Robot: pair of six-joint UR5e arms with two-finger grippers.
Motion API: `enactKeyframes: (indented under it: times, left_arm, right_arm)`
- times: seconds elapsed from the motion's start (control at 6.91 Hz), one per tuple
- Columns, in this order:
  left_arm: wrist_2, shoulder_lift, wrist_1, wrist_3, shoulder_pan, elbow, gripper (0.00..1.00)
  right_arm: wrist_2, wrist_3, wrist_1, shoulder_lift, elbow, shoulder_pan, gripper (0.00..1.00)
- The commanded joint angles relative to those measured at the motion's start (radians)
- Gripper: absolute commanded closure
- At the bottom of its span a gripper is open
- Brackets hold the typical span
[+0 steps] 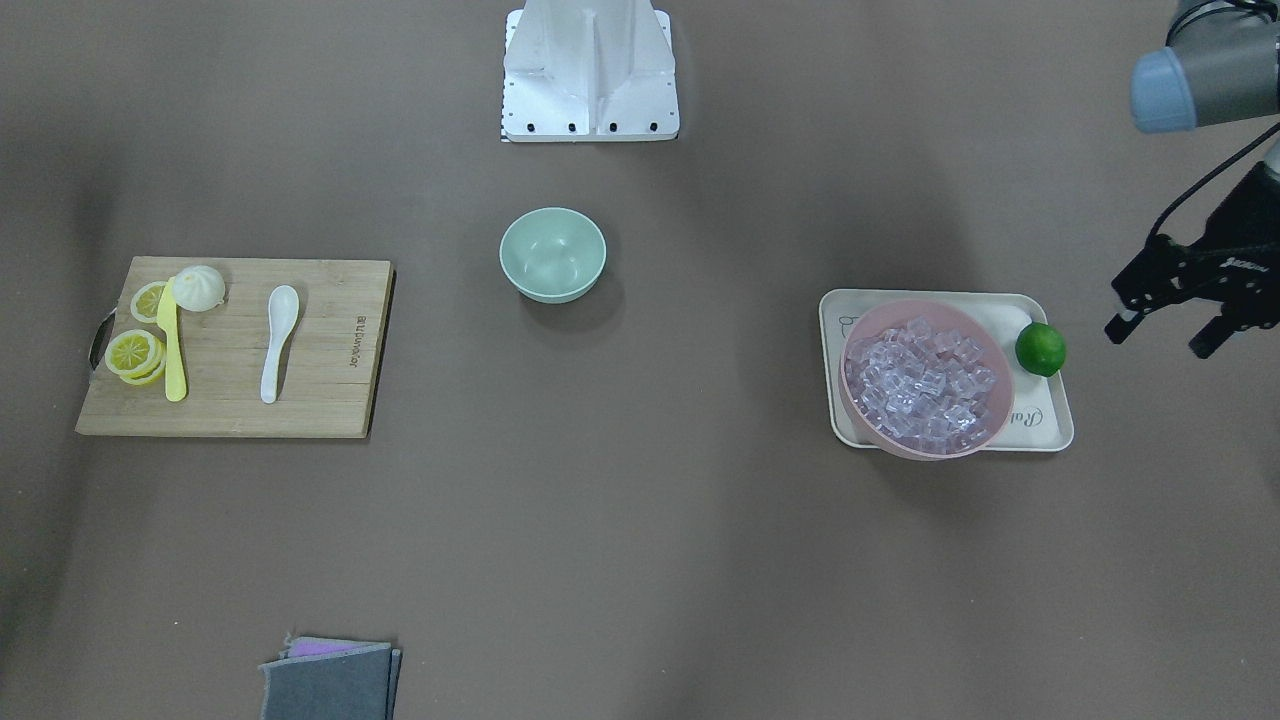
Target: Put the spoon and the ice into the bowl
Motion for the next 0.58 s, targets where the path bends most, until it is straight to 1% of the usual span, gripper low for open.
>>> enactKeyframes:
  times: [0.0, 0.14, 0.43]
  left_arm:
    - [0.155, -0.044, 0.002, -0.234, 0.171, 0.013, 0.02]
    - [0.256, -0.044, 0.004, -0.28, 0.227, 0.014, 0.02]
    - [0.351, -0.047, 0.002, -0.328, 0.294, 0.031, 0.02]
  right_arm:
    - [-0.067, 0.175, 0.047, 0.018, 0.002, -0.096, 0.0]
    - [-0.099, 0.216, 0.049, 0.018, 0.003, -0.125, 0.0]
    - [-0.146, 0.299, 0.079, 0.024, 0.005, -0.178, 0.0]
